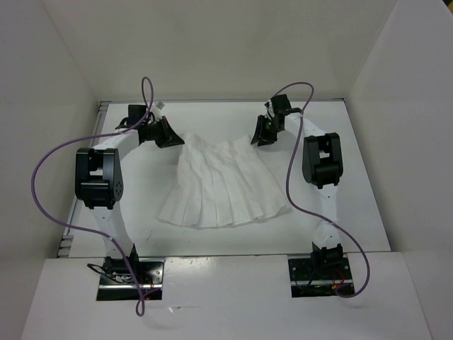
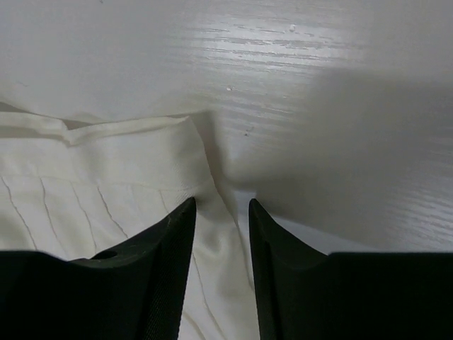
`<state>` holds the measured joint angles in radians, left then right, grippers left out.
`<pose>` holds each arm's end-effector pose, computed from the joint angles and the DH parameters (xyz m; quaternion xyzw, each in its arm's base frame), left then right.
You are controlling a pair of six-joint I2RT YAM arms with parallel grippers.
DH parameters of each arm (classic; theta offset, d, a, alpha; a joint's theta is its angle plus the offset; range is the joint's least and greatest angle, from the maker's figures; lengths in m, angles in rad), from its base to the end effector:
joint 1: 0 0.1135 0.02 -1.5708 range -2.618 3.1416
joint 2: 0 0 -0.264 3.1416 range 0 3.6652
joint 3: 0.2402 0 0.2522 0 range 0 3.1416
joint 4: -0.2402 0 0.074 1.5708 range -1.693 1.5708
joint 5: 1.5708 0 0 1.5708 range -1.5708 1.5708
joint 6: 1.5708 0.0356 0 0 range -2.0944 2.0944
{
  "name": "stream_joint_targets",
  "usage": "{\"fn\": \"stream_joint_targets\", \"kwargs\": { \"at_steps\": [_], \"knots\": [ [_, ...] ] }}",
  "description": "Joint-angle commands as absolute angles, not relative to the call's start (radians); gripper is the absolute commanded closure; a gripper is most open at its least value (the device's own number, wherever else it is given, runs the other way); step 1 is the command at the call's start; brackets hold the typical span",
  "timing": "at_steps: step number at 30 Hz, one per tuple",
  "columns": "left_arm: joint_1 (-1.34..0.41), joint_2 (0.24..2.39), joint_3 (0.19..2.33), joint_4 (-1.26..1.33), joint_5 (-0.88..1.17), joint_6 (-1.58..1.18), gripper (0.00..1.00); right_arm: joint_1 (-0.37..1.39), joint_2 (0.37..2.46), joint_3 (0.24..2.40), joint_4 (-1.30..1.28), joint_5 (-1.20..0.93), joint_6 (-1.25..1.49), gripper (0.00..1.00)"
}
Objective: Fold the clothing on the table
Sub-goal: Flatten the skirt out
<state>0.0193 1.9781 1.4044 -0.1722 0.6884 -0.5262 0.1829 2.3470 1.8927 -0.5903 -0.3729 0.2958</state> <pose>0.4378 -0.0142 0.2045 -0.1020 0.8670 -0.3939 0.2878 0.4944 0.1046 0.1556 0.0054 0.9501 0.2345 0.2058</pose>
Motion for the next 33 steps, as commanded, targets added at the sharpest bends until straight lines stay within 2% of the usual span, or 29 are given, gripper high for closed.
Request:
{"fn": "stream_joint_targets", "kwargs": {
  "at_steps": [1,9,10,12,18,24,31,32,33],
  "knots": [
    [0.028,1.96,1.404,-0.16,0.721,-0.505,1.0,0.208,2.393,1.953,-0.549,-0.411,0.293,0.59],
    [0.028,1.979,1.413,-0.169,0.739,-0.505,1.0,0.245,2.471,1.974,-0.538,-0.563,0.302,0.77],
    [0.037,1.979,1.413,-0.16,0.739,-0.505,1.0,0.245,2.471,1.974,-0.528,-0.578,0.302,0.89],
    [0.037,1.988,1.413,-0.16,0.749,-0.514,1.0,0.245,2.452,1.961,-0.538,-0.542,0.302,1.0],
    [0.06,1.97,1.376,-0.129,0.738,-0.523,1.0,0.192,2.241,1.772,-0.6,-0.24,0.371,1.0],
    [0.06,1.973,1.313,-0.075,0.729,-0.558,1.0,0.15,2.033,1.583,-0.672,-0.026,0.439,1.0],
    [0.026,2.063,1.344,-0.063,0.721,-0.568,1.0,0.141,2.043,1.546,-0.681,-0.031,0.439,1.0],
    [0.026,2.077,1.344,-0.039,0.736,-0.568,0.98,0.141,2.043,1.546,-0.672,-0.031,0.439,1.0],
    [0.026,2.077,1.344,-0.025,0.759,-0.568,0.92,0.141,2.043,1.534,-0.672,-0.04,0.439,1.0]
  ]
}}
